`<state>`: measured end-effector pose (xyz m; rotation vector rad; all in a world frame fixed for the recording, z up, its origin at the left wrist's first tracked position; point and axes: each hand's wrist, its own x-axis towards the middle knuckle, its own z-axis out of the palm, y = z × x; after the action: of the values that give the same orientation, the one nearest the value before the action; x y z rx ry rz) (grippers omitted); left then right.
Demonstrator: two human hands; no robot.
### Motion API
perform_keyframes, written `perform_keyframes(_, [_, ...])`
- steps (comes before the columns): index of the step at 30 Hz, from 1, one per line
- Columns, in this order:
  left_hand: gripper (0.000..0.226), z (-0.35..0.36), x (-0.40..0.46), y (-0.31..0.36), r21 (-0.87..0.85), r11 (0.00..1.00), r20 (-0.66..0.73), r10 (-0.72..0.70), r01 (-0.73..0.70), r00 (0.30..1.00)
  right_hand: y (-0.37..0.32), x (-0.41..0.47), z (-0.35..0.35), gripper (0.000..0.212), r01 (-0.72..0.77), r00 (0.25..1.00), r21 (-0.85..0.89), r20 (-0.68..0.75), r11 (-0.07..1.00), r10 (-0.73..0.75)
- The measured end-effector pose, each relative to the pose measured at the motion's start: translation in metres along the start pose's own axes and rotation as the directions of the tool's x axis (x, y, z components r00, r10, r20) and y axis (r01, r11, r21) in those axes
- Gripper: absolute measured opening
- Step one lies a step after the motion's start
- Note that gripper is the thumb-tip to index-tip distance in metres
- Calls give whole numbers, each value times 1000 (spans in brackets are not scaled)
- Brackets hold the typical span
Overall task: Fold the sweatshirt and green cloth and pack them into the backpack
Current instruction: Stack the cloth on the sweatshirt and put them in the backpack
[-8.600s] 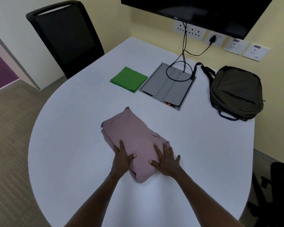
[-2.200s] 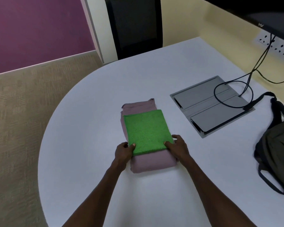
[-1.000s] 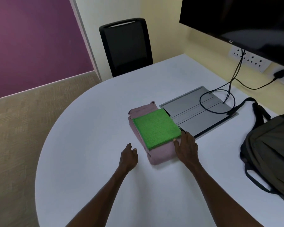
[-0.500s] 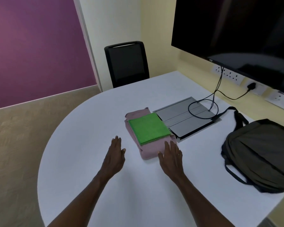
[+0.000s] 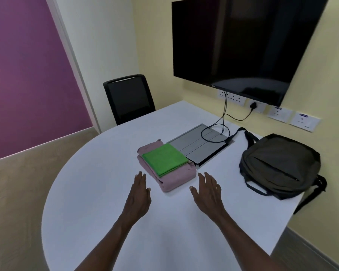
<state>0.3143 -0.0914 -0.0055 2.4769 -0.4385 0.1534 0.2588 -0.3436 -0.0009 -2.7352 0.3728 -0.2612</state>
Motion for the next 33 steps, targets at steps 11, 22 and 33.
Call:
perform_keyframes(11, [57,-1,-5,64,-80,987,27,140,-137,990,40,-45,-44,60,-93,993,-21,-76,995,92])
perform_keyframes(22, [56,30,-1,138,-118,982,78,159,-150,984,107,-58,-86,53,-181,971,26,-155,983,183])
perform_keyframes(33, [55,92,1,219,-133,982,151,153,-133,977,204,-59,-117,44,-234,960,1,-159,972,231])
